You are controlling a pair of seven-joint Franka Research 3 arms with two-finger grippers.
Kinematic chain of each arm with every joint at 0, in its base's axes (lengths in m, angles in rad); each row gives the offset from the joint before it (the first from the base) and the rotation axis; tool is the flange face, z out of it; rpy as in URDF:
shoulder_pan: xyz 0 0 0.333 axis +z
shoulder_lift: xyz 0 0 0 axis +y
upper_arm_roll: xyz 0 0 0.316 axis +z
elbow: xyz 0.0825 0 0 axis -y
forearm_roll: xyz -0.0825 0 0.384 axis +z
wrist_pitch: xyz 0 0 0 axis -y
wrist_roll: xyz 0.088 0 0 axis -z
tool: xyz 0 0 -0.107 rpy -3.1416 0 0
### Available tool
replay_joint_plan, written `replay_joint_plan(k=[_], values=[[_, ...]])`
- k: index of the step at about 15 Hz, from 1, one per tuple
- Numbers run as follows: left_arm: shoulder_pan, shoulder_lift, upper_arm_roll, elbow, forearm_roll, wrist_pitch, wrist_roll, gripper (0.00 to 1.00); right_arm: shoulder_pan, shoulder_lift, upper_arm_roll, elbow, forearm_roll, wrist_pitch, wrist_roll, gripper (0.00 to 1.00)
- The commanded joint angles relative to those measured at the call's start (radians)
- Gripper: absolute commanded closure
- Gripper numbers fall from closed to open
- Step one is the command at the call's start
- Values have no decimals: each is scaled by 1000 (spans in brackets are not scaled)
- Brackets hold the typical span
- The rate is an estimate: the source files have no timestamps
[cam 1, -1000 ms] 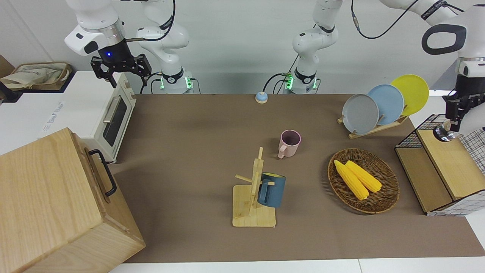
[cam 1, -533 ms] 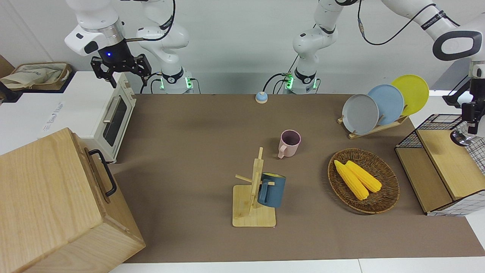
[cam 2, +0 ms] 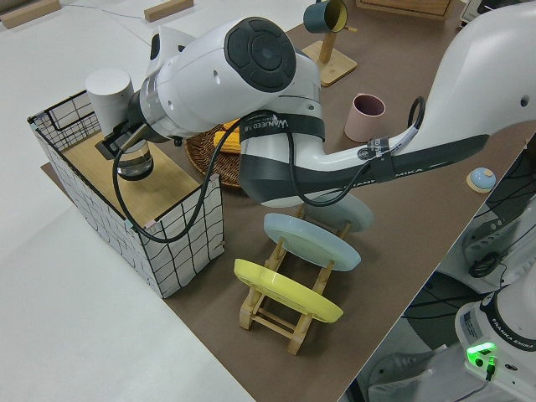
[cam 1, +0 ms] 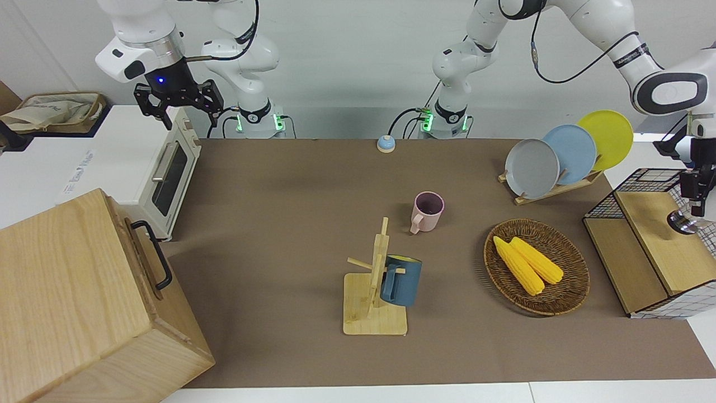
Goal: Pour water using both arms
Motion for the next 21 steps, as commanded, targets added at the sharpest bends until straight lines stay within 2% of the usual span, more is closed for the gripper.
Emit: replay_joint_plan(k=[1,15,16,17,18,19,21], values=[[24,45,-19,68,-67,16,73,1000,0,-5,4,-8,-4,5,17,11],[26,96,-19,65,-75,16,90,1000,0,-5,4,-6,-4,5,17,11],[26,96,-19,65,-75,16,95,947,0,-7,4,-6,-4,5,17,11],[26,96,-17,65,-75,16,96,602,0,-5,4,-6,-4,5,17,11],[24,96,-17,65,-73,16,96,216,0,-5,4,-6,-4,5,17,11],[24,96,-17,65,-75,18,95,7,0,-7,4,-6,-4,5,17,11],[26,93,-14,65,-75,18,93,0,0,-5,4,-6,-4,5,17,11]])
